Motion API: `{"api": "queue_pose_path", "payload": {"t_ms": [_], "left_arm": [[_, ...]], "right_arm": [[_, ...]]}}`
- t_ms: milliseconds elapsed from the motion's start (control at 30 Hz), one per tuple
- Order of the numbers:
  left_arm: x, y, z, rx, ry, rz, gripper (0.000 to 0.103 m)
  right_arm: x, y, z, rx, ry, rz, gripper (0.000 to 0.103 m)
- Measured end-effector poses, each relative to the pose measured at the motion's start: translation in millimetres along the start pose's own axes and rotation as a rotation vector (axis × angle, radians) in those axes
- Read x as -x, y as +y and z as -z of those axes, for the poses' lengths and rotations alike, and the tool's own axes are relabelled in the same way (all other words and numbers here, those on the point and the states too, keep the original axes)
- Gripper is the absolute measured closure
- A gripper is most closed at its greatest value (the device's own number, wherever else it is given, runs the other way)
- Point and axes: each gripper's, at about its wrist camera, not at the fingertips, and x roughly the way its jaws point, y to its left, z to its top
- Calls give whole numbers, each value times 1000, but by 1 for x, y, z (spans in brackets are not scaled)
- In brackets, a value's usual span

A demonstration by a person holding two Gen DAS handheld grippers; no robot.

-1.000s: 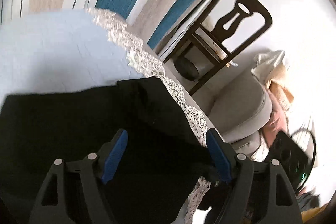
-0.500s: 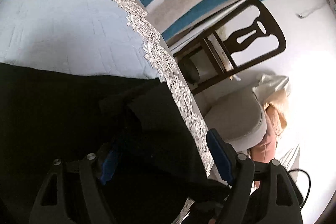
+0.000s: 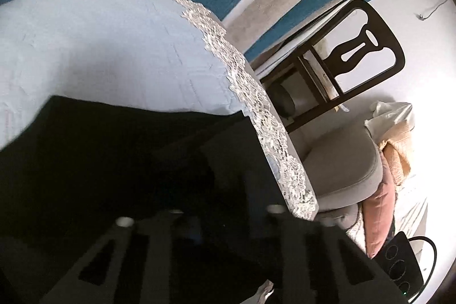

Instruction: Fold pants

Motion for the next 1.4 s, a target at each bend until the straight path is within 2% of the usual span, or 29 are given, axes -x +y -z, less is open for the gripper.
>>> {"api": "queue_pose_path", "payload": {"t_ms": [233,700,1100,1233,1300,1367,1400], "left_arm": [[34,6,-1,-24,-55,-13,92],[109,59,15,23,-209,-20,92],[130,99,35,87,-228,-59,92],[133,110,38,96,-238,-116,92],[133,115,40,112,-233,-120,92],[133,118,42,109,-231,-146,89],[134,118,42,100,-231,-168,83]], "right_arm": [[-10,20,-9,-3,-2,-60,98],[-47,75,-10,26,36,-186,98],[-76,101,-1,21,83,-247,98],[-81,104,4,33,97,-228,98],[-87,102,9,21,124,-234,98],[-91,102,14,13,151,-229,96],[-92,102,16,8,168,-237,95]]}}
